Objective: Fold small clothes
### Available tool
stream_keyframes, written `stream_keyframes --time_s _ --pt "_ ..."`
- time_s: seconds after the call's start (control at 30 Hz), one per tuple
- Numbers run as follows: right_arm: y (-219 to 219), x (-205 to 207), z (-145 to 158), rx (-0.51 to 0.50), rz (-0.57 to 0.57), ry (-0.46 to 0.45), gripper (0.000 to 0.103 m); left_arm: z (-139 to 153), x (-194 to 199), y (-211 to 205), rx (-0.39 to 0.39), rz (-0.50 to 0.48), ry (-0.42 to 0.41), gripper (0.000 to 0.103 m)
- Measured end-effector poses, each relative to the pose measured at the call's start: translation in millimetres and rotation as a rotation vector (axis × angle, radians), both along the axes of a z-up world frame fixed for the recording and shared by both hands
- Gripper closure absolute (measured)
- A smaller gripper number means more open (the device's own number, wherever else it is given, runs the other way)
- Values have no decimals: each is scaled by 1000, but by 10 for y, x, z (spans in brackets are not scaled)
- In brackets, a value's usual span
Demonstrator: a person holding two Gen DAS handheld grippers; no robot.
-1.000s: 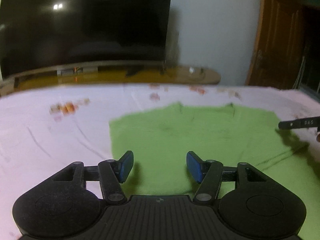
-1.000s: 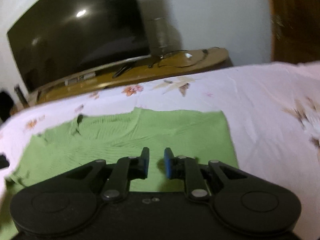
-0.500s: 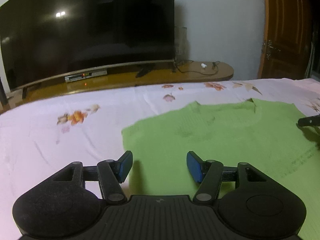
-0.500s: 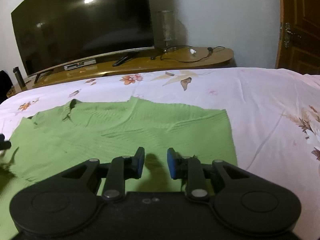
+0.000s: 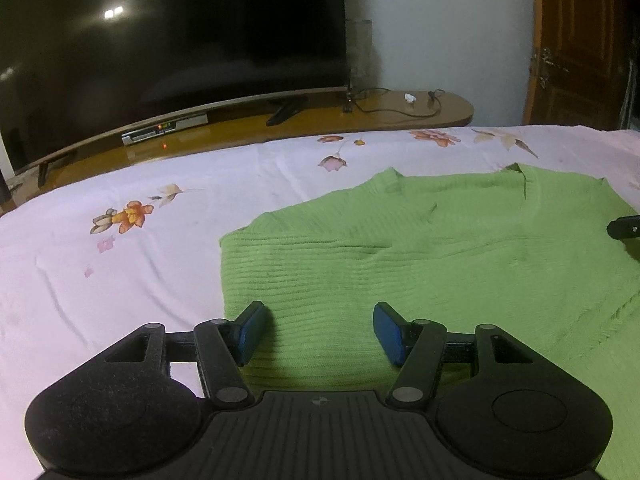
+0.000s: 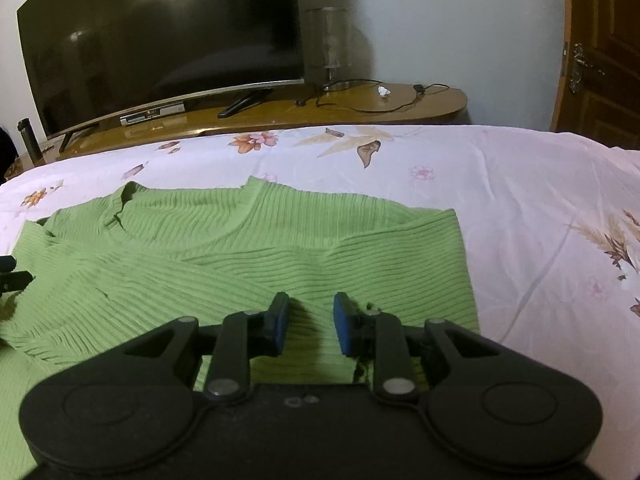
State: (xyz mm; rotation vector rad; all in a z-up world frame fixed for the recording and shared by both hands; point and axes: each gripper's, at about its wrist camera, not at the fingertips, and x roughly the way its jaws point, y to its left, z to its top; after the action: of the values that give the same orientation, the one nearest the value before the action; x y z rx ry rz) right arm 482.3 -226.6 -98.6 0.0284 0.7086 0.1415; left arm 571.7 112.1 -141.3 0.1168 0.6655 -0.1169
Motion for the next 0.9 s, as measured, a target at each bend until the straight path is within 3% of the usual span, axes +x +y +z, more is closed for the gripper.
stream_keyframes --time_s 0.1,0.13,0.17,0.23,0.27,0.33,0.43,0.5,0.57,0.63,0.7,0.77,0.9 --pt "-9 12 5 10 6 11 73 -8 5 19 -4 -2 2 43" --pt "-3 20 9 9 12 14 71 -10 8 23 -5 3 4 32" --pt "5 27 11 6 24 18 65 2 9 26 2 21 0 14" --pt "40 43 15 -1 52 30 47 82 -41 35 -21 10 -61 11" --pt "75 49 25 -6 74 39 45 120 -39 28 -27 0 -75 11" --pt "177 11 90 -55 87 1 47 173 4 -14 -14 -15 -92 11" --pt "223 2 179 -40 86 -54 50 216 119 -58 -42 -58 -94 11" --pt "260 45 192 -35 101 -61 75 217 199 -84 -73 -97 -93 11" --pt "348 92 168 -78 147 -57 85 134 300 -103 -89 -117 -59 11" --pt "404 148 100 -129 175 -40 81 -53 435 -96 -33 -77 22 11" --pt "304 234 2 -170 107 -22 74 -102 425 -7 -64 -63 14 11" --pt "76 273 -8 -102 25 -9 76 -24 389 30 -70 -51 5 11" --pt "-115 187 114 -23 9 -50 76 116 276 83 -140 -44 -54 11"
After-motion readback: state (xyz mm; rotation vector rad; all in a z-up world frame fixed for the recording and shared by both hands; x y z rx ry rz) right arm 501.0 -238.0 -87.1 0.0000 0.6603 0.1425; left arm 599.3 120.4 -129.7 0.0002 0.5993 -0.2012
